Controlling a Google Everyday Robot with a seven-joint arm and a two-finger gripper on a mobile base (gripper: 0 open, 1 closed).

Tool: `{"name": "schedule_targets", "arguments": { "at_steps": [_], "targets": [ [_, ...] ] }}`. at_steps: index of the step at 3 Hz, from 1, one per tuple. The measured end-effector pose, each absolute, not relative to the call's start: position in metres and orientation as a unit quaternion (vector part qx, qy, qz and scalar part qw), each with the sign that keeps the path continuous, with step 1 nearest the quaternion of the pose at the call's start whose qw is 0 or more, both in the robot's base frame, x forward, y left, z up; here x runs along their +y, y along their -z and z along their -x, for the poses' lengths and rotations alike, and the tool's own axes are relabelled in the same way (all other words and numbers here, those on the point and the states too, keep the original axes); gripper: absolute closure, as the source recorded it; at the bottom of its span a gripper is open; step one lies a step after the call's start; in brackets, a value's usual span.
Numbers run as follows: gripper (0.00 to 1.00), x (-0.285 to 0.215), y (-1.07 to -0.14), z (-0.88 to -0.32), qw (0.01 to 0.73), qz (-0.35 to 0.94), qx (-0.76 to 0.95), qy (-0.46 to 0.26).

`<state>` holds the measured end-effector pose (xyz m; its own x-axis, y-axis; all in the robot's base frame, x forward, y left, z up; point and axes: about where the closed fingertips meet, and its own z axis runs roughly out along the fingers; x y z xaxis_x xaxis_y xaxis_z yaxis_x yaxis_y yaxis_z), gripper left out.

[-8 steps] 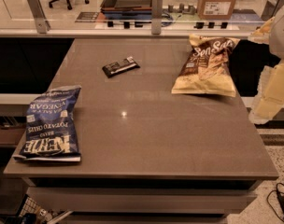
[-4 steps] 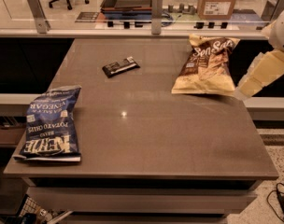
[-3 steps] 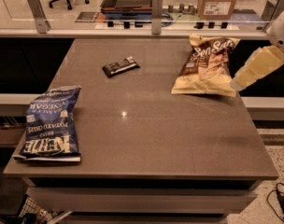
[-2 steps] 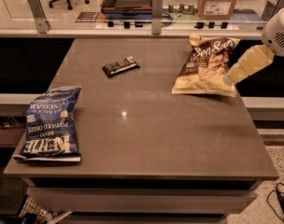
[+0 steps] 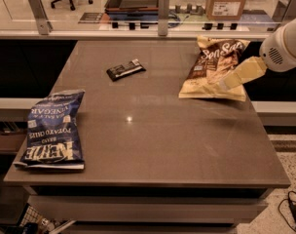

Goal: Move brown chip bag near blue chip bag

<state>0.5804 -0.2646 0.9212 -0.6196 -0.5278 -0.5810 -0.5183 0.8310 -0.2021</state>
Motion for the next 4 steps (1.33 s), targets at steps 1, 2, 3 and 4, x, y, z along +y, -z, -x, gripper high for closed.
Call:
{"name": "schedule_targets", "arguments": {
  "at_steps": [1,2,3,4],
  "targets": [
    [0.00,-0.259,-0.906,-0.597,0.351,0.269,0.897,-0.009],
    [0.00,-0.251,-0.896,-0.617,0.369,0.264,0.891,-0.023],
    [0.00,-0.245,-0.889,-0.639,0.395,0.259,0.880,-0.049],
    [0.00,-0.238,-0.880,-0.657,0.409,0.252,0.874,-0.071]
  ]
}}
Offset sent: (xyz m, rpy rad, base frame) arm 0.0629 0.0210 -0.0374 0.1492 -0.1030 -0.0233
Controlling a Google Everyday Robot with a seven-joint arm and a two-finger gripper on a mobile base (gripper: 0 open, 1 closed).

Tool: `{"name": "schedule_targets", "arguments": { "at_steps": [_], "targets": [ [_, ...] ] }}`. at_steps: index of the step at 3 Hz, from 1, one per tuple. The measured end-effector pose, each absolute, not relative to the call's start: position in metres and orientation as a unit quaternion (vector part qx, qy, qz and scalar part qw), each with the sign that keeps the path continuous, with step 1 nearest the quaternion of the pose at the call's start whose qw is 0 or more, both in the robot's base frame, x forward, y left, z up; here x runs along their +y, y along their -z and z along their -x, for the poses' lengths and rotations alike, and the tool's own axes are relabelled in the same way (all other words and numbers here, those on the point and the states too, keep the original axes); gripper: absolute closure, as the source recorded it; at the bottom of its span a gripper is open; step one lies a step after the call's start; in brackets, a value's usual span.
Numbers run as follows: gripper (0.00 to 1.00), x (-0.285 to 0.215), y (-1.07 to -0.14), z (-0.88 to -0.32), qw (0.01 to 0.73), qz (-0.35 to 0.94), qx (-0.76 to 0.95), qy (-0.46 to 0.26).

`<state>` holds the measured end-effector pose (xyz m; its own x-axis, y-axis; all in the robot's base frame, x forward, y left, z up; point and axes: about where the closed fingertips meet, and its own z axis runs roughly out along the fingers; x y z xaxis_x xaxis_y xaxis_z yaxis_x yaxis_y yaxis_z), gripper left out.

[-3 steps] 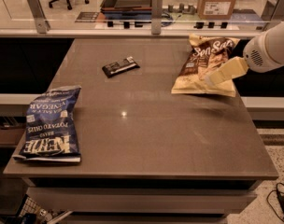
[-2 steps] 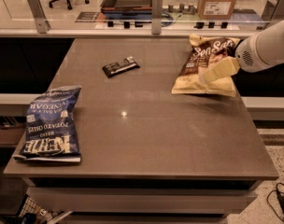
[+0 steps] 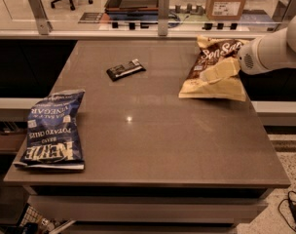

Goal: Move brown chip bag near blue chip bag

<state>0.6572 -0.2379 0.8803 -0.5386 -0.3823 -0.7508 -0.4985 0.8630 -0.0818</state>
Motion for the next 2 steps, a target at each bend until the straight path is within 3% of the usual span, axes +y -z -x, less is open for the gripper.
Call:
{"name": "schedule_targets", "arguments": {
  "at_steps": [1,2],
  "targets": [
    [0.00,-0.241,-0.867,-0.664,0.408,0.237,0.878,-0.080],
    [0.18,-0.250,-0.852,-0.666,0.400,0.228,0.883,-0.089]
  ]
}}
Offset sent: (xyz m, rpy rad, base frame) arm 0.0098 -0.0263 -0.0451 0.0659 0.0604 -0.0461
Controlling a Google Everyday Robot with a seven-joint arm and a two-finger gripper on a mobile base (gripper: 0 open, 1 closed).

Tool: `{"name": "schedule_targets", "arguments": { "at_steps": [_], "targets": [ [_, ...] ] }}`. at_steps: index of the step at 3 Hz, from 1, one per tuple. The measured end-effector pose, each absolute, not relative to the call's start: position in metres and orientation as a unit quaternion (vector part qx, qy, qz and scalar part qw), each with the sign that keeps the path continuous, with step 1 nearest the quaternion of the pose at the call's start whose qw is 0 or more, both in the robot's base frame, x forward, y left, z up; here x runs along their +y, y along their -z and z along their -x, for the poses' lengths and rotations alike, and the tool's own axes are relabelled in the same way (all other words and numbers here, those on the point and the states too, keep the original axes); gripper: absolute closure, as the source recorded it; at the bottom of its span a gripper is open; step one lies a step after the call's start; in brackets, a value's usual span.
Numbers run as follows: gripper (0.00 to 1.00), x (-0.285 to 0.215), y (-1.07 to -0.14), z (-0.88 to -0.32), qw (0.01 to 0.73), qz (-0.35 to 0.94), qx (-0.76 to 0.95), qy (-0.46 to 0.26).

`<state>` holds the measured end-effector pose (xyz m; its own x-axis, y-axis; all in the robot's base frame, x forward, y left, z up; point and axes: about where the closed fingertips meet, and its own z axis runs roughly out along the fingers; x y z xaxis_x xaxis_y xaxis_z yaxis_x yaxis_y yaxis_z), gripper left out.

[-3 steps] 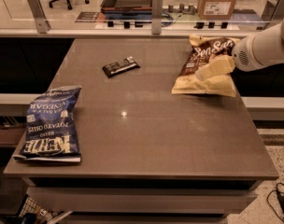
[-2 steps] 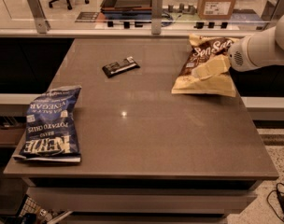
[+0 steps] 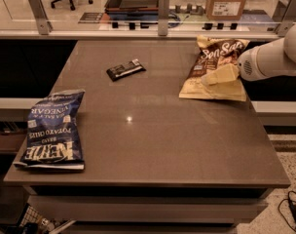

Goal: Move brown chip bag near blue chip bag

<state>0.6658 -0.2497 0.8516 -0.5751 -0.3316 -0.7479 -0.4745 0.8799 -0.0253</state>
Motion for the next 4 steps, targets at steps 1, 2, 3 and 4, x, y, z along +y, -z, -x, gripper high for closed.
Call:
{"name": "schedule_targets", "arguments": {
  "at_steps": [1,2,3,4],
  "targets": [
    [0.41,-0.2477,-0.8417,-0.6680,0.392,0.234,0.885,-0.093],
    [0.64,-0.2475,-0.8425,-0.6680,0.391,0.234,0.885,-0.094],
    [0.87,-0.2474,-0.8448,-0.6681,0.391,0.234,0.885,-0.094],
    [1.00,-0.2456,-0.8436,-0.6684,0.390,0.235,0.885,-0.095]
  ]
}}
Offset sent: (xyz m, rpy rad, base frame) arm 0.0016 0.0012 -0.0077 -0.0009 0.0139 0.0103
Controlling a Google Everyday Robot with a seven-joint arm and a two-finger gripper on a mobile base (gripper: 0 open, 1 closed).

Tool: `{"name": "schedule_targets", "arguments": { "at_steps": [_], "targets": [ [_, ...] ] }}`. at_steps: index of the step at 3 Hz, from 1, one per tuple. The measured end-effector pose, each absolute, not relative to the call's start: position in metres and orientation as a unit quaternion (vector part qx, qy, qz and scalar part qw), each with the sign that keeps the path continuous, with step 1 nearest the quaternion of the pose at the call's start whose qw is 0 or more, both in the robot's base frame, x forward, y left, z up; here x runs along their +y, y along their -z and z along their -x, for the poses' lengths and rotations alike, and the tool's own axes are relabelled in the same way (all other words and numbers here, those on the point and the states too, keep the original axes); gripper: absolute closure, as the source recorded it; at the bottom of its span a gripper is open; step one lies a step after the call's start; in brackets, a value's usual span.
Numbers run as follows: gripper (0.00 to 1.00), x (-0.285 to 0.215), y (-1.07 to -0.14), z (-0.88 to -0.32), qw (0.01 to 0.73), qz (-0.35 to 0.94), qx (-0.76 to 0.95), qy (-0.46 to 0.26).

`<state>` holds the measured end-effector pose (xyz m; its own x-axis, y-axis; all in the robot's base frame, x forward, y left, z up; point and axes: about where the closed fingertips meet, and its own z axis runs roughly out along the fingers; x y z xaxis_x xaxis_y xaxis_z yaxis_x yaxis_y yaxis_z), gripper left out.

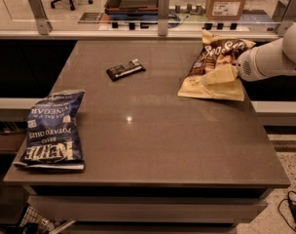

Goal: Move brown chip bag near blue chip bag

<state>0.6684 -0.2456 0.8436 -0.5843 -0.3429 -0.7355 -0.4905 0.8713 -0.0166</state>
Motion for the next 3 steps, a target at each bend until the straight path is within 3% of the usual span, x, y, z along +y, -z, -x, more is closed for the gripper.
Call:
{"name": "schedule_targets", "arguments": {
  "at_steps": [3],
  "targets": [
    [1.00,-0.2455,-0.8460,-0.6684,0.390,0.236,0.885,-0.095]
  ]
}}
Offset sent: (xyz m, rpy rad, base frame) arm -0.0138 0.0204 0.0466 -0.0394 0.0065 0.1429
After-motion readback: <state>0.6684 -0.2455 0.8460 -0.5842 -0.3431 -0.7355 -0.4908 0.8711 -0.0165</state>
